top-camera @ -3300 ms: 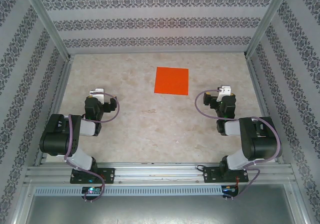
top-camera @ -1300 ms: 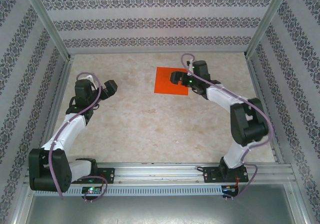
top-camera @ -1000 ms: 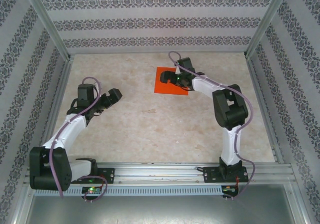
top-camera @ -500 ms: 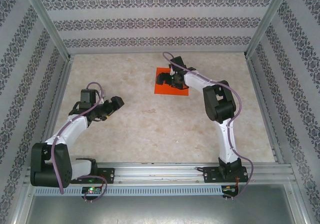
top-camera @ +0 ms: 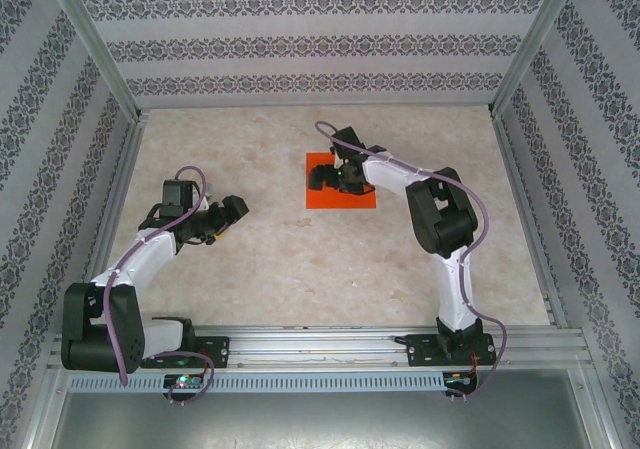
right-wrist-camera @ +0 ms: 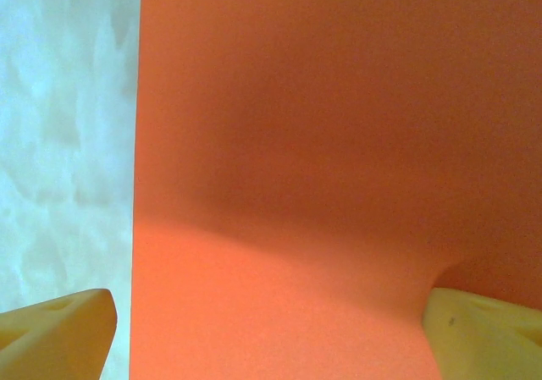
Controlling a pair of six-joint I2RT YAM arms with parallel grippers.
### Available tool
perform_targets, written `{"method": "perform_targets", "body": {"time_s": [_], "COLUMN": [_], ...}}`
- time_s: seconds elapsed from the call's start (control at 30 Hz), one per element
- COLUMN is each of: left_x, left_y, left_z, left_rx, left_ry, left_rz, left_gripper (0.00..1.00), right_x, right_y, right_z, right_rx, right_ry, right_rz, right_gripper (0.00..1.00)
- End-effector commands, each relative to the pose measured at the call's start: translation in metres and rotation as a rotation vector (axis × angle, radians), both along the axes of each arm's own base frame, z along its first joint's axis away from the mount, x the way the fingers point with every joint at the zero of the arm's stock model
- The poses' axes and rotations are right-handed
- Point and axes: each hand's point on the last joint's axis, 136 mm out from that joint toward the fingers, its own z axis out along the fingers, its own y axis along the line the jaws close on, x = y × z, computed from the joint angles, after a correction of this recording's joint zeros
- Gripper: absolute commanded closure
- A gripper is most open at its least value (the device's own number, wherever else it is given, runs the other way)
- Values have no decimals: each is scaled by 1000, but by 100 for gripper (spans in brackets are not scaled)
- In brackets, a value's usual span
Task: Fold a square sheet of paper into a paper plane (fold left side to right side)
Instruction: Move the square sheet of paper to the center of the table.
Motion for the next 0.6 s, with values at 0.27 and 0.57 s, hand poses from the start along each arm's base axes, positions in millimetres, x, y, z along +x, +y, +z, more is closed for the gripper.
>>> {"method": "perform_targets", "body": {"time_s": [0.27, 0.57], "left_x": [-14, -16], "left_y": [-19, -44], "left_z": [-7, -15], "left_rx": [-22, -23], "left_ry": [64, 98], "left_rz": [-44, -102], "left_gripper": [16, 25], "right_x": [-101, -134], "right_y": [4, 19], "right_z": [-13, 2], "right_rx": [-54, -9], "right_ry": [68, 31], "right_rz": [-83, -47], "right_gripper": [5, 4]}}
